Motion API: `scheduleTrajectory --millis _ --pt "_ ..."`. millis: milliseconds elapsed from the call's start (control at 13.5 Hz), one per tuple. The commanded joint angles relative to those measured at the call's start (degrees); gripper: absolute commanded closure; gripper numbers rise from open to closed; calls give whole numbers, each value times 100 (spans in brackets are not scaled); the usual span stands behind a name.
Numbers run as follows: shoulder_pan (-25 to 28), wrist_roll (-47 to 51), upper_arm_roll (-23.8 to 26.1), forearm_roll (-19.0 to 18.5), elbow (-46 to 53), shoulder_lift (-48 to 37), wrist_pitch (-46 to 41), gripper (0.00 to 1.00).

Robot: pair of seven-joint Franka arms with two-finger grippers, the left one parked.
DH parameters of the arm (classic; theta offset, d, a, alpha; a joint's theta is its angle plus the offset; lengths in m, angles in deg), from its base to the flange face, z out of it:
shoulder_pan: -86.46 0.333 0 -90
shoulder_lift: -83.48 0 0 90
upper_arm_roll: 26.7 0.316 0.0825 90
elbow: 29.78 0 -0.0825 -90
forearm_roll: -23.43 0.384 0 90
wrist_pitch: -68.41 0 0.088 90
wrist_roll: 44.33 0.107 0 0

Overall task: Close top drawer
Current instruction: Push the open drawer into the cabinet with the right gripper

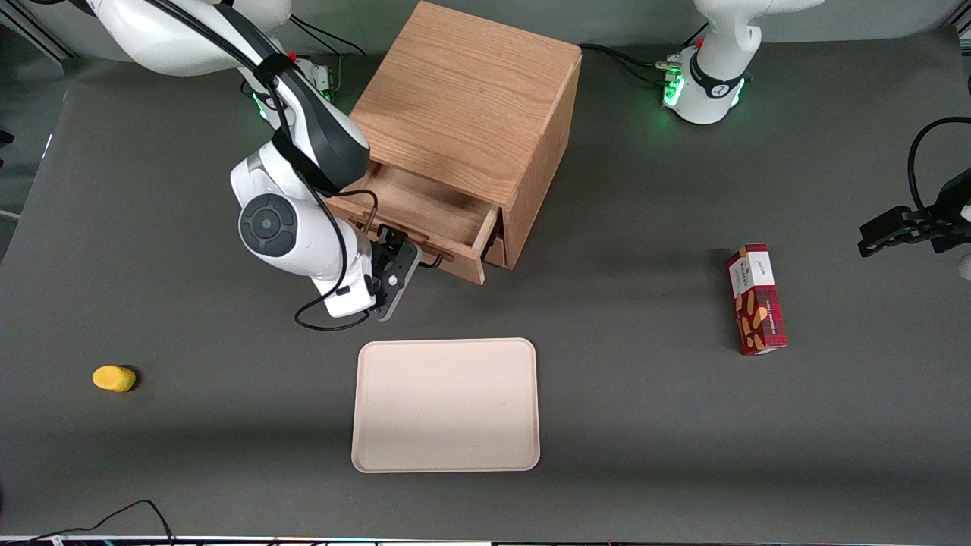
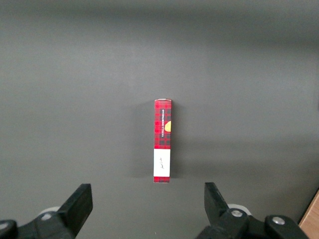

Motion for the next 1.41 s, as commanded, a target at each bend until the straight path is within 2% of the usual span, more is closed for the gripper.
scheduleTrajectory --millis 0,519,1333 --pt "169 131 -47 263 -393 -339 143 0" --pt "266 228 31 456 -595 -524 143 0" --pt "275 333 225 465 -745 -611 187 0"
